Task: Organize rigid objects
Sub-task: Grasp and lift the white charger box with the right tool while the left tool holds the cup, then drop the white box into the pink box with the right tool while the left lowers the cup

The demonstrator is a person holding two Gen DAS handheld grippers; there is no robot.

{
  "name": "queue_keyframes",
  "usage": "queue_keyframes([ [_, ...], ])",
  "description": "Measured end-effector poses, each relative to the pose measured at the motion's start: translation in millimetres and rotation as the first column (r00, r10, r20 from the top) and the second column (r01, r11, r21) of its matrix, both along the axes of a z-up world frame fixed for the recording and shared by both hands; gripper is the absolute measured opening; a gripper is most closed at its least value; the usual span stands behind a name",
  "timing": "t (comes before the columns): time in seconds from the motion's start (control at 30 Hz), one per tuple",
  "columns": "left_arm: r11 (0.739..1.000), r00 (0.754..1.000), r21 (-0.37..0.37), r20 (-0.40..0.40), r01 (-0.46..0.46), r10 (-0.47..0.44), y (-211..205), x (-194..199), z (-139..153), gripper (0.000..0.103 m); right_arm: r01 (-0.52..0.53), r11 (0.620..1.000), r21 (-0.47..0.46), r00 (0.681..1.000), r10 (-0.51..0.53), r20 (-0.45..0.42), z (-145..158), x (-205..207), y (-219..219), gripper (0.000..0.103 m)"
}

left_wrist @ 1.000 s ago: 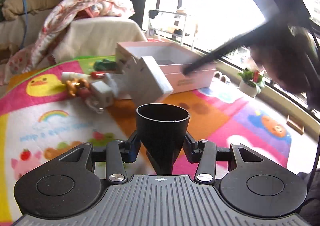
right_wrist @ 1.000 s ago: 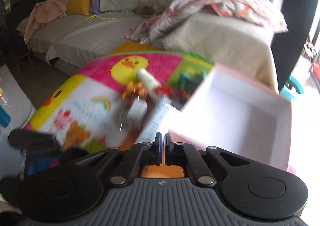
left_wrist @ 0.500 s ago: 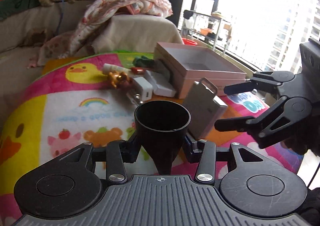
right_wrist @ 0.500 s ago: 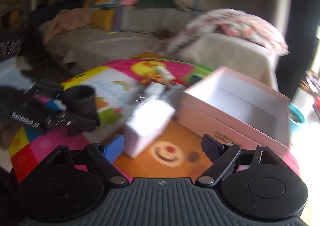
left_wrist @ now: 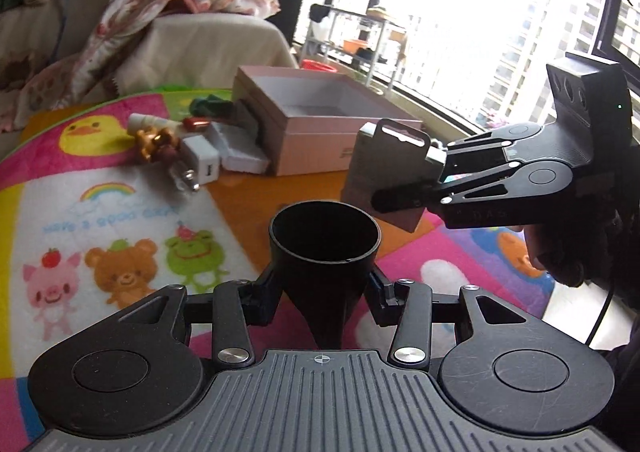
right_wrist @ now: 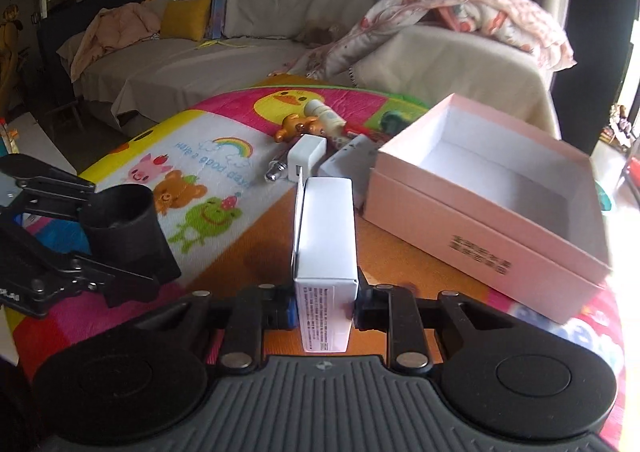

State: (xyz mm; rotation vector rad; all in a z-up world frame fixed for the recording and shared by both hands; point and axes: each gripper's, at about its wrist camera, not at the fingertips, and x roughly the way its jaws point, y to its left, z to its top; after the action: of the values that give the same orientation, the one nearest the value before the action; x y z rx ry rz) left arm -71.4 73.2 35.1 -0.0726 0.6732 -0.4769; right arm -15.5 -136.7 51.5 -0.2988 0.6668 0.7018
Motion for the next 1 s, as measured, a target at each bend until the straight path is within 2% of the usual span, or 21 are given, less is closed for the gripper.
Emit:
queue_keyframes([
  [0.1, 0.998, 0.996, -0.009, 0.056, 0.068, -0.067, -18, 13, 24, 0.048, 0.034, 0.999, 0.014, 0.998, -0.035, 0.047, 24, -13, -28, 0.023],
  [0.23, 0.991, 0.969, -0.019, 0.215, 0.13, -0.123, -41, 60, 86, 0.048, 0.132, 0.99, 0.051, 0.967, -0.14, 0.213, 73, -8, -56, 0.023],
  [0.3, 0.991, 0.954, -0.047, 0.281, 0.124, -0.106, -51, 91, 112, 0.048, 0.194, 0.978, 0.074, 0.936, -0.207, 0.285, 93, 9, -60, 0.023],
  [0.33, 0.991, 0.953, -0.068, 0.287, 0.118, -0.094, -56, 111, 122, 0.049, 0.225, 0.971, 0.077, 0.915, -0.238, 0.325, 99, 19, -59, 0.023],
  [0.4, 0.989, 0.968, -0.098, 0.239, 0.109, -0.083, -66, 154, 128, 0.049, 0.272, 0.96, 0.068, 0.859, -0.274, 0.432, 101, 40, -52, 0.026],
  [0.47, 0.992, 0.983, -0.111, 0.181, 0.06, -0.039, -71, 185, 118, 0.049, 0.298, 0.953, 0.045, 0.823, -0.281, 0.493, 91, 57, -45, 0.063],
  [0.5, 0.994, 0.986, -0.102, 0.164, 0.035, -0.018, -72, 192, 110, 0.049, 0.315, 0.948, 0.044, 0.82, -0.295, 0.491, 84, 61, -44, 0.082],
  [0.57, 0.996, 0.989, -0.088, 0.148, 0.005, 0.008, -68, 195, 92, 0.05, 0.282, 0.958, 0.05, 0.861, -0.275, 0.429, 66, 58, -48, 0.082],
  [0.67, 0.993, 0.994, -0.116, 0.104, -0.002, 0.014, -50, 193, 61, 0.05, 0.235, 0.97, 0.068, 0.916, -0.244, 0.319, 35, 47, -59, 0.082],
  [0.77, 0.993, 1.0, -0.12, 0.0, 0.019, -0.019, -51, 205, 40, 0.05, 0.247, 0.966, 0.07, 0.948, -0.256, 0.189, 5, 49, -62, 0.082],
  [0.83, 0.994, 1.0, -0.106, -0.028, 0.01, -0.013, -61, 218, 37, 0.05, 0.274, 0.959, 0.07, 0.953, -0.281, 0.112, -12, 54, -59, 0.082],
  [0.87, 0.998, 1.0, -0.065, -0.02, -0.009, 0.008, -67, 222, 37, 0.051, 0.29, 0.954, 0.078, 0.952, -0.296, 0.08, -18, 56, -57, 0.082],
  [0.9, 0.999, 0.999, 0.018, 0.013, -0.035, 0.035, -75, 227, 39, 0.051, 0.303, 0.949, 0.09, 0.95, -0.308, 0.049, -22, 57, -55, 0.082],
  [0.93, 0.99, 0.997, 0.126, 0.057, -0.058, 0.051, -85, 228, 40, 0.051, 0.309, 0.945, 0.107, 0.95, -0.313, 0.024, -27, 53, -55, 0.082],
  [0.97, 0.978, 0.996, 0.2, 0.081, -0.06, 0.045, -92, 230, 40, 0.051, 0.307, 0.944, 0.121, 0.95, -0.311, 0.011, -30, 49, -55, 0.082],
  [1.0, 0.97, 0.997, 0.239, 0.069, -0.031, 0.015, -97, 230, 39, 0.052, 0.304, 0.944, 0.131, 0.952, -0.307, 0.005, -31, 46, -54, 0.082],
])
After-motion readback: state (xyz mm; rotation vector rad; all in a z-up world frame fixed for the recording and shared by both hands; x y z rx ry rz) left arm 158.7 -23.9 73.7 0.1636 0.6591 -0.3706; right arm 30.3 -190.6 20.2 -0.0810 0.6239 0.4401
